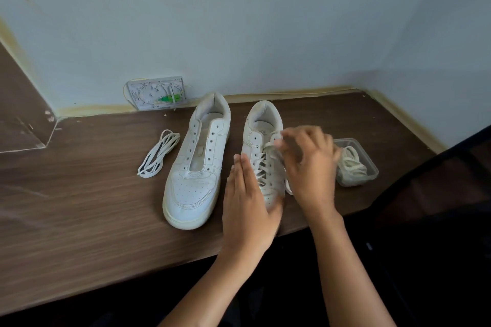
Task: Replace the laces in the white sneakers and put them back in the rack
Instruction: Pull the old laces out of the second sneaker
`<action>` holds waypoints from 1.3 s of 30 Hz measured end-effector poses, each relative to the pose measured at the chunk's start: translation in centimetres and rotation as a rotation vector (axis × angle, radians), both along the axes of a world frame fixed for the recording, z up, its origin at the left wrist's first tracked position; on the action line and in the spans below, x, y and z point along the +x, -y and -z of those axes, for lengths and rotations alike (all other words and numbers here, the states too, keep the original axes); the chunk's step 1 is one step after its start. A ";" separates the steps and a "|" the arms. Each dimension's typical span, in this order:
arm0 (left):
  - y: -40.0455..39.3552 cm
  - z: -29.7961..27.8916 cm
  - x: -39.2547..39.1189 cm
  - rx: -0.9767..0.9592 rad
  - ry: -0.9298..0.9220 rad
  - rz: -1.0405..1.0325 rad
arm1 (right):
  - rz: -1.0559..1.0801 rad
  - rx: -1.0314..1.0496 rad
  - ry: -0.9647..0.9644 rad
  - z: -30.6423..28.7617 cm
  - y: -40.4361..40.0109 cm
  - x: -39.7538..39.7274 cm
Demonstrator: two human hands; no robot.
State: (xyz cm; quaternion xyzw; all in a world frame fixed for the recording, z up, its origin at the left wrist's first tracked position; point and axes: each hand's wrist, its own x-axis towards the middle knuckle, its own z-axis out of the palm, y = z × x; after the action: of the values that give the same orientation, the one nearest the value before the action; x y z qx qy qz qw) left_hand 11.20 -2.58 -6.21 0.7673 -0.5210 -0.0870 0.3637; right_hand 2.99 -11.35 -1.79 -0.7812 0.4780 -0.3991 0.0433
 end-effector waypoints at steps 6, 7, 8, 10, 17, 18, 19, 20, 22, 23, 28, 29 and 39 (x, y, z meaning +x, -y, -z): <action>0.1 0.0 0.0 0.002 -0.014 0.022 | -0.044 -0.014 -0.046 1.1 -0.3 1.6; 0.0 -0.1 0.0 -0.004 -0.018 0.024 | -0.036 -0.015 -0.050 1.1 -0.2 1.7; 0.0 -0.1 0.1 -0.008 -0.017 0.028 | -0.024 -0.017 -0.053 1.2 -0.2 1.7; 0.0 -0.1 0.1 -0.008 -0.017 0.040 | -0.002 0.000 0.025 1.2 -0.2 1.7; 0.1 0.2 0.2 0.000 -0.031 0.049 | 0.287 0.007 0.231 -0.4 0.0 -1.7; 0.2 0.3 0.2 -0.002 -0.046 0.062 | 0.279 0.044 0.220 -0.2 -0.4 -2.0; 0.2 0.3 0.1 -0.004 -0.070 0.074 | 0.234 0.073 0.232 0.1 -1.0 -2.2; 0.2 0.3 0.1 -0.003 -0.102 0.079 | 0.178 0.110 0.256 0.4 -1.6 -2.3; 0.2 -0.2 -0.1 -0.003 -0.156 0.060 | 0.096 0.234 0.282 0.7 -3.0 -2.3; 0.1 -0.5 -0.1 -0.020 -0.129 0.029 | 0.065 0.306 0.277 1.0 -3.6 -2.2; 0.7 -1.6 1.7 -0.148 0.156 -0.083 | -0.075 0.466 0.182 2.4 -6.1 -1.4; 1.1 -1.9 2.3 -0.182 0.186 -0.064 | -0.092 0.479 0.148 2.4 -6.4 -1.3; 5.2 -2.5 5.2 -0.002 0.299 0.136 | -0.203 0.442 -0.146 3.4 -7.1 -1.3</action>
State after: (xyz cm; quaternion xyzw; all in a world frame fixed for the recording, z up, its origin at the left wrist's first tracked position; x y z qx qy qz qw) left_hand 16.43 -7.83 -3.74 0.7344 -0.6201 0.0042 0.2760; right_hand 1.70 -4.23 -5.20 -0.8237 0.4744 -0.2210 0.2181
